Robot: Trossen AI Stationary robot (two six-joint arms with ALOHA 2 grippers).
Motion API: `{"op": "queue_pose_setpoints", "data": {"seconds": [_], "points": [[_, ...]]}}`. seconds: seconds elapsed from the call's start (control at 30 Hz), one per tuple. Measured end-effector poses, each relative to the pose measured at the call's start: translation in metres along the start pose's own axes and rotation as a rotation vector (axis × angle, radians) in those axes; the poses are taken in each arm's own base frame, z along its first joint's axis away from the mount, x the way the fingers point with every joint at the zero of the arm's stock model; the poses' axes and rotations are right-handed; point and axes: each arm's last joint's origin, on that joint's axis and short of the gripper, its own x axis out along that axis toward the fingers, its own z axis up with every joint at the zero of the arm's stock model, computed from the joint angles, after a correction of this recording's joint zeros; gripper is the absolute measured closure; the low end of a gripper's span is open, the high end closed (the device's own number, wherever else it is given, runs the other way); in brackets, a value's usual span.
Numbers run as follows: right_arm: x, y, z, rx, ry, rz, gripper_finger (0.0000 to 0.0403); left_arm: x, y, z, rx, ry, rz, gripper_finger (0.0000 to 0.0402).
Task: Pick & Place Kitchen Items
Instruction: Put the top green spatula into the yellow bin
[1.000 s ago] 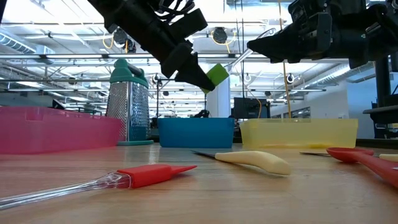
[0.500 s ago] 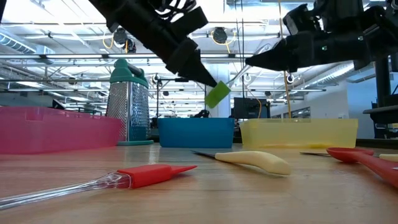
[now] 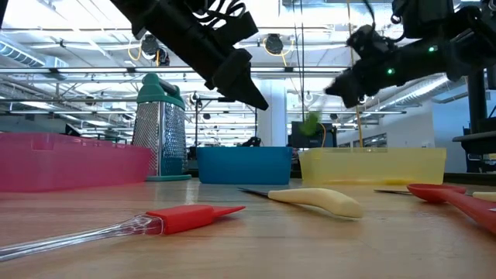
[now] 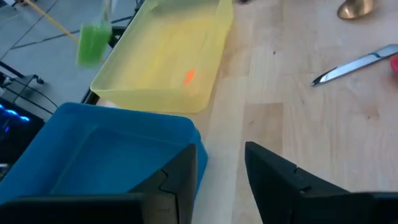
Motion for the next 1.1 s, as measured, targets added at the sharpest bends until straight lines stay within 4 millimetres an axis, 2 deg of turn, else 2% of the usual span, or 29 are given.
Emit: {"op": "queue_pose_setpoints", "data": {"seconds": [0.1,0.2,0.43,0.63,0.77,0.9,1.1], "points": [[0.001,-0.007,-0.004,-0.022,0.104,-0.214,0.0392,0.000,0.000,0.000,-0.020,0.001,0.000,0.0261],[0.007,-0.014,-0.008,0.000,0.131,-0.264,0.0392,0.000,0.000,0.000,-0.039,0.001,-0.001,0.0261],[0.034,-0.030,-0.027,0.175,0.110,0.043,0.0392,0.000,0.000,0.000,-0.052,0.002,-0.002,0.0261],[0.045,-0.047,-0.052,0.399,0.262,0.283,0.0389,0.000,0.000,0.000,-0.062,0.002,-0.002,0.0261],[0.047,-0.056,-0.064,0.481,0.366,0.271,0.0384,0.000,0.000,-0.001,-0.062,0.004,-0.002,0.0261],[0.047,-0.060,-0.074,0.481,0.449,0.236,0.0384,0.001,0.000,-0.001,-0.062,0.004,-0.003,0.0261],[0.042,-0.066,-0.088,0.497,0.511,0.100,0.0377,0.001,0.000,-0.001,-0.062,0.004,-0.002,0.0261]]}}
